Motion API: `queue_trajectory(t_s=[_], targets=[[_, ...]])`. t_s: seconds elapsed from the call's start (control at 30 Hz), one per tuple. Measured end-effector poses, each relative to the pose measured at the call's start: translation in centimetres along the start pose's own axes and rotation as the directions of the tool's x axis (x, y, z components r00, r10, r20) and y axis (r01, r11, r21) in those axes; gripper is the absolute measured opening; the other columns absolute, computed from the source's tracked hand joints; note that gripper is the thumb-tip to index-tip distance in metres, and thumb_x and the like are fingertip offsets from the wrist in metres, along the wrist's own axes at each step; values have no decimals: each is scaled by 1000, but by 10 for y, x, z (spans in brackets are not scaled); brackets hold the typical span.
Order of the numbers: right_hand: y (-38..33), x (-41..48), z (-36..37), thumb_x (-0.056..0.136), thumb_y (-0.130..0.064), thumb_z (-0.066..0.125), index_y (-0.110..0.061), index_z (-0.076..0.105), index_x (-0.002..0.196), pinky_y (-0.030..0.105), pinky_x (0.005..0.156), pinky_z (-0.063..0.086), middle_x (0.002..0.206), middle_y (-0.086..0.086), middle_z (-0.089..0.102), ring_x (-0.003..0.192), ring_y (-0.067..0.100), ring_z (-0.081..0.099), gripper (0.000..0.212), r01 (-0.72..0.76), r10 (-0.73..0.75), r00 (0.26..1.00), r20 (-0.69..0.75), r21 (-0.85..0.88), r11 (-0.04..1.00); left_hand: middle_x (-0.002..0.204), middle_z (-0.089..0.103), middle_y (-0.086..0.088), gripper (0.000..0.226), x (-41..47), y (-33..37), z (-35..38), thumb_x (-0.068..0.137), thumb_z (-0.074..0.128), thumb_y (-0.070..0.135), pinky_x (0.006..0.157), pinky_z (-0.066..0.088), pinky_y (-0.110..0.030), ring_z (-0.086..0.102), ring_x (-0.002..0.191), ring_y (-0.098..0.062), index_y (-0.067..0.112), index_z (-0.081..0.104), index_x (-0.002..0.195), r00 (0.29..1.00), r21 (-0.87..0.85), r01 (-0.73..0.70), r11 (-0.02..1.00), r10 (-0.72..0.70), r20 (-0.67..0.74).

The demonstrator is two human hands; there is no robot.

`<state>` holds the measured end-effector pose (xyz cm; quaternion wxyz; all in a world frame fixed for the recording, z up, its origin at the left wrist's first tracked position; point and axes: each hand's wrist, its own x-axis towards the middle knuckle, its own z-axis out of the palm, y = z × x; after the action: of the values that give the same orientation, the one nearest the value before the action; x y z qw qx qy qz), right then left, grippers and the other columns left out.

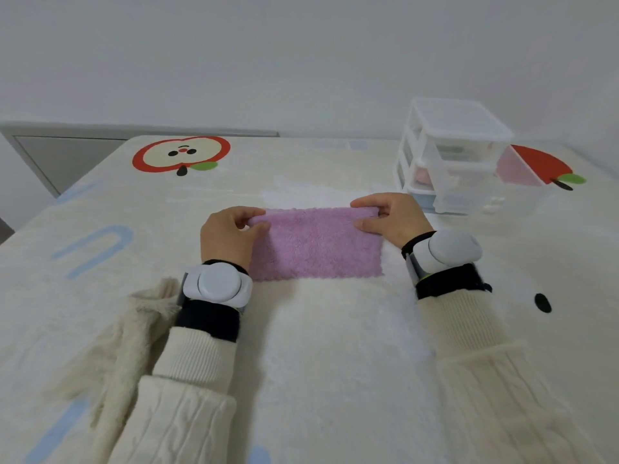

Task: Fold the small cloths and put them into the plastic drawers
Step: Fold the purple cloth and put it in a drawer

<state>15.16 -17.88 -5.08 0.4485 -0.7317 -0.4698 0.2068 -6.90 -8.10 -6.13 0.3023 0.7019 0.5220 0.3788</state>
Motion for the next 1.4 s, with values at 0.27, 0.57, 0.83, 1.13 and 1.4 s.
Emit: queue_trajectory(t_s=[0.27, 0.57, 0.83, 1.13, 1.4], targets=[[-3, -1, 0, 83, -3, 66, -9, 71, 107, 0, 72, 46, 96, -1, 66, 80, 3, 60, 25, 76, -77, 993, -93, -13, 997, 89, 69, 1, 5, 4, -2, 0, 80, 67, 22, 76, 38, -24, 58, 84, -16, 27, 67, 79, 997, -4, -75, 997, 74, -33], [-3, 6, 0, 94, -28, 53, -21, 44, 58, 23, 60, 32, 64, 3, 45, 61, 15, 40, 38, 138, -172, 961, -218, -163, 977, 84, 51, 9, 7, 6, 7, 1, 92, 54, 21, 69, 37, -4, 48, 77, -5, 16, 49, 92, 987, -201, -163, 966, 162, -19], [-12, 0, 4, 100, -32, 39, -9, 47, 80, 17, 57, 31, 66, -8, 39, 62, 7, 37, 31, 63, -85, 980, -182, -123, 990, 66, 44, 7, 15, 4, 11, 4, 96, 46, 30, 55, 34, -20, 42, 58, -6, 16, 39, 98, 997, -245, -71, 967, 75, 7], [21, 4, 9, 92, -35, 52, -5, 59, 104, 28, 80, 38, 107, 9, 62, 98, 26, 57, 32, -226, 186, 967, -174, -243, 943, 74, 55, 1, 33, 1, -8, 22, 91, 54, 25, 65, 41, -30, 54, 69, -21, 15, 39, 119, 984, -8, 31, 999, -30, 176], [11, 1, 3, 81, -23, 65, -12, 58, 111, 28, 77, 42, 100, 6, 61, 87, 21, 57, 33, -188, 157, 979, -131, -269, 945, 84, 62, -1, 8, 1, -9, 19, 80, 68, 23, 61, 37, -17, 53, 75, -15, 23, 60, 80, 953, 55, -50, 997, 31, 301]])
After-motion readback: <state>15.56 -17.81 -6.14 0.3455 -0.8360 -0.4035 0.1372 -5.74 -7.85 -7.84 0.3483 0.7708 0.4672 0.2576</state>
